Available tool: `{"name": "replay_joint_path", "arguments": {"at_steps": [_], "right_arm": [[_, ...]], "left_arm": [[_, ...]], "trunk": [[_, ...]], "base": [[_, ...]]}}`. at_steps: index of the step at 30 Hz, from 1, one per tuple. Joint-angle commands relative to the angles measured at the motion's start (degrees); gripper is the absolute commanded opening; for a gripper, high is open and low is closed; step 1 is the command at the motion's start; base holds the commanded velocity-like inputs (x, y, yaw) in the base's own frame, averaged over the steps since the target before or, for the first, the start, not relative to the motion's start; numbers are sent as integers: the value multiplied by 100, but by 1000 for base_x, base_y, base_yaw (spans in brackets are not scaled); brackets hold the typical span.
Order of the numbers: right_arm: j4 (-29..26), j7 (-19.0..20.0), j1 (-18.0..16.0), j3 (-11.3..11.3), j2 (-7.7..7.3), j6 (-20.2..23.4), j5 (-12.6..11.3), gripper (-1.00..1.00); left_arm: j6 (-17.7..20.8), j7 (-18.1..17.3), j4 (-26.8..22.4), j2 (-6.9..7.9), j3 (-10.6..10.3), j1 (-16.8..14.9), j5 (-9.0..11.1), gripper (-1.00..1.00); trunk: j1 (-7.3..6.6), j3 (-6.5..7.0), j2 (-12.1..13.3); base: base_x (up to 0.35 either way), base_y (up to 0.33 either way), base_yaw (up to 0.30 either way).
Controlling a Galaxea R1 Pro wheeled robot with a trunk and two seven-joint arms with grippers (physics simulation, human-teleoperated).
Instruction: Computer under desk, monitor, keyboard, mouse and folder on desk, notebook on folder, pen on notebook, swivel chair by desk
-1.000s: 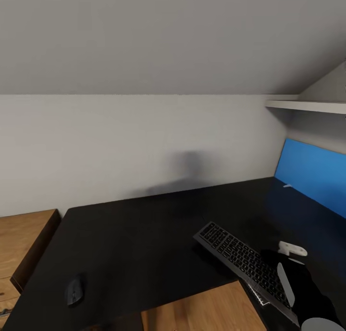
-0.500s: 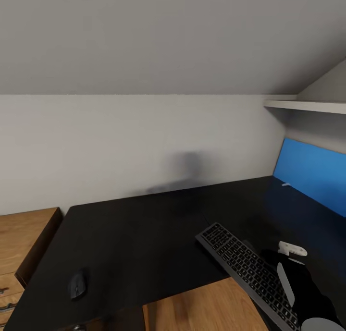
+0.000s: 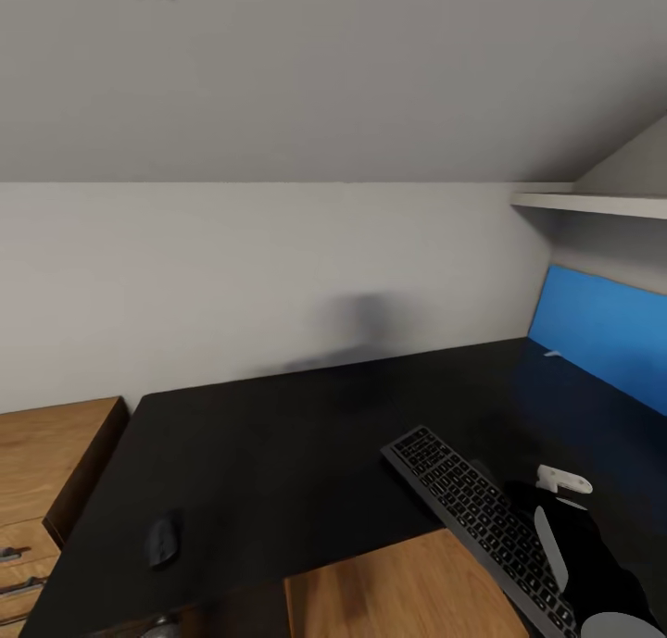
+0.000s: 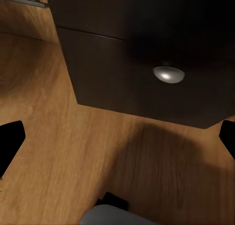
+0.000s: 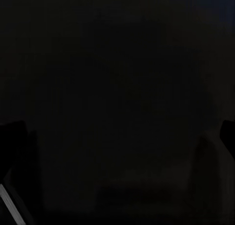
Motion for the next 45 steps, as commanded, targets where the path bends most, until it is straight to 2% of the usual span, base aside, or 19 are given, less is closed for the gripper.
{"name": "replay_joint_path", "arguments": {"at_steps": [1,33,45], "right_arm": [[42,4,1,3,1,58,-15,100],[42,4,1,-6,-7,58,-13,100],[42,11,1,-34,-296,66,-27,100]], "left_arm": [[6,-60,-8,0,45,1,16,100],[14,-60,-8,-5,40,1,10,100],[10,-60,-8,-5,40,1,10,100]], "trunk": [[0,-6,-3],[0,-6,-3],[0,-6,-3]], "base": [[-67,111,0],[-33,41,0],[0,0,0]]}}
